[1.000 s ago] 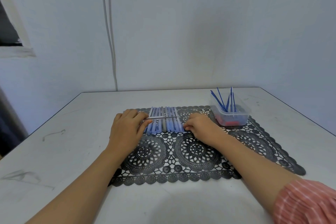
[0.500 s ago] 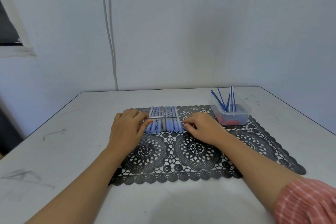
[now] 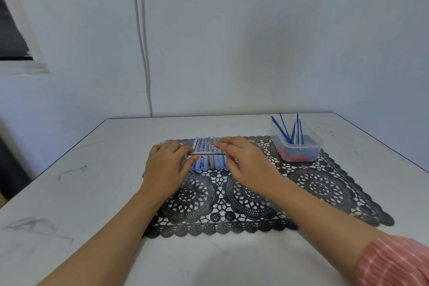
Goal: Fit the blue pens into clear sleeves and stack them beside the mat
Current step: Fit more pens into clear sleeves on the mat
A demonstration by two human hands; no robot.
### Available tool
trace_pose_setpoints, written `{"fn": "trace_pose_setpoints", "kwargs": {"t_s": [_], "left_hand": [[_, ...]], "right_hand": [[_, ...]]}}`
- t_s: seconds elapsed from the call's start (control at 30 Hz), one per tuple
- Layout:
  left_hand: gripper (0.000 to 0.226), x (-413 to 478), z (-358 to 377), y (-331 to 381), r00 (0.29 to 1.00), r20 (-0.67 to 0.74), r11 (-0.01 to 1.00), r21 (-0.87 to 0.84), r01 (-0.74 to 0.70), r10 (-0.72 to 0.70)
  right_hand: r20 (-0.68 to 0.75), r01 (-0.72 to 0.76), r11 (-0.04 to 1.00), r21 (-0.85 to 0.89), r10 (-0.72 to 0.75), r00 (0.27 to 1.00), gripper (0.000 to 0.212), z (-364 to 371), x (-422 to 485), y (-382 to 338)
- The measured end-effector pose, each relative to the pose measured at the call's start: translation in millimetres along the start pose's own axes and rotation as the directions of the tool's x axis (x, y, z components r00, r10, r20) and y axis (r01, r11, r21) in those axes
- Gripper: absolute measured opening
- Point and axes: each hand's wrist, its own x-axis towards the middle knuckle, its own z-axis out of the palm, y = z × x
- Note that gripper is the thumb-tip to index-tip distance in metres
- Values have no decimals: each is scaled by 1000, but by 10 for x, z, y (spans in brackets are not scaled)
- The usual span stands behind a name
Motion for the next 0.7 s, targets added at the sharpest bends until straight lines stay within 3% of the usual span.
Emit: {"fn": "trace_pose_setpoints", "kwargs": {"t_s": [0.2, 0.47, 0.7], "left_hand": [[40, -2, -4, 7, 1000, -4, 1000, 16, -13, 13], [43, 7, -8, -8, 1000, -2, 1000, 23, -16, 16], [41, -1, 3, -16, 1000, -3, 1000, 27, -11, 11]], "right_hand": [[114, -6, 1000, -23, 9, 993, 43, 47, -10, -31], [24, 43, 961, -272, -38, 999, 27, -4, 4, 79], [37, 89, 909, -408, -81, 996, 33, -68, -4, 196]]}}
